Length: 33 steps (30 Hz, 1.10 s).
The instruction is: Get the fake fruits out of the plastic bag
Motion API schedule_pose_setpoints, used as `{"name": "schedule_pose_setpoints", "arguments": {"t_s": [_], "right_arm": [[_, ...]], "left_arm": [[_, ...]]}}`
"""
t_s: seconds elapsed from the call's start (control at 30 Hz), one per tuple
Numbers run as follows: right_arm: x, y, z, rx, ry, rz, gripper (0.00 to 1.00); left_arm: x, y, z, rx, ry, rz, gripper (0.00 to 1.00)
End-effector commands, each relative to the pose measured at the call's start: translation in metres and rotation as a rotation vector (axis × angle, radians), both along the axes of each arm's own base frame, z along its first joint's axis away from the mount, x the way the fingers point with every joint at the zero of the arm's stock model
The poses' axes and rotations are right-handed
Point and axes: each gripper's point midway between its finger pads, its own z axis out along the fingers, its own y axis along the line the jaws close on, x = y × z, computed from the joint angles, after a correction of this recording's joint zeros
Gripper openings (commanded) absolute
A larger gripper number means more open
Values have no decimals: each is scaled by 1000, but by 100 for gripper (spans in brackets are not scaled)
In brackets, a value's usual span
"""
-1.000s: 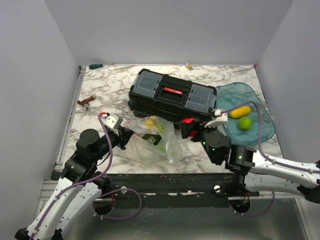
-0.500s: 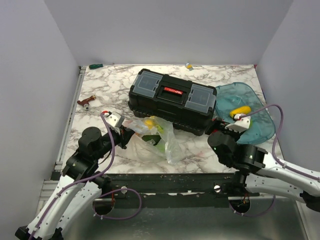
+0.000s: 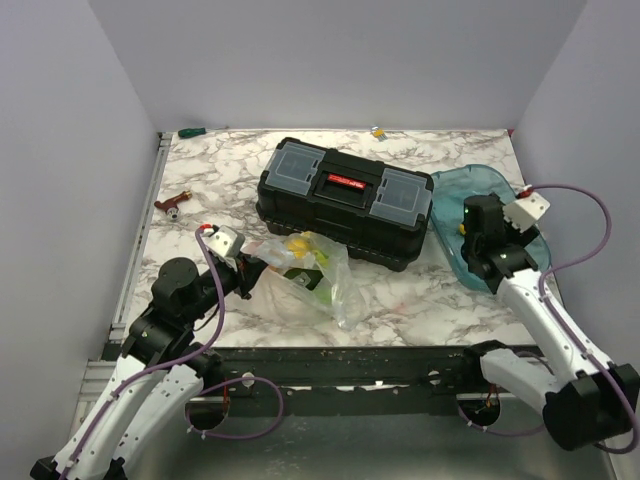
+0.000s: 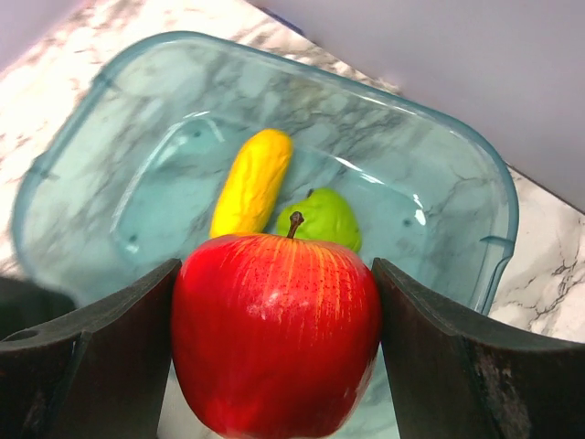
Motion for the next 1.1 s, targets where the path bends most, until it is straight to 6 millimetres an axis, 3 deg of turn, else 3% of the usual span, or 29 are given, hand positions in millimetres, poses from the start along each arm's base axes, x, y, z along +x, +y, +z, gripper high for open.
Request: {"name": "schedule_pose_setpoints", "arguments": {"t_s": [0.0, 0.37, 0.47, 0.83, 1.07], "right_arm": [[22, -16, -37, 100, 71, 14, 31], [33, -13, -103, 108, 247, 61, 33], [34, -14, -115, 93, 276, 60, 40], [42, -6, -131, 103, 324, 110, 87], [40, -5, -134, 105, 339, 122, 100]], "left_arm": [[-3, -2, 11, -25, -29, -19, 0], [-3, -2, 11, -23, -27, -19, 0], [-2, -3, 10, -21, -23, -20, 0], [1, -1, 8, -12, -17, -7, 0], [-2, -2, 10, -21, -25, -17, 0]]}}
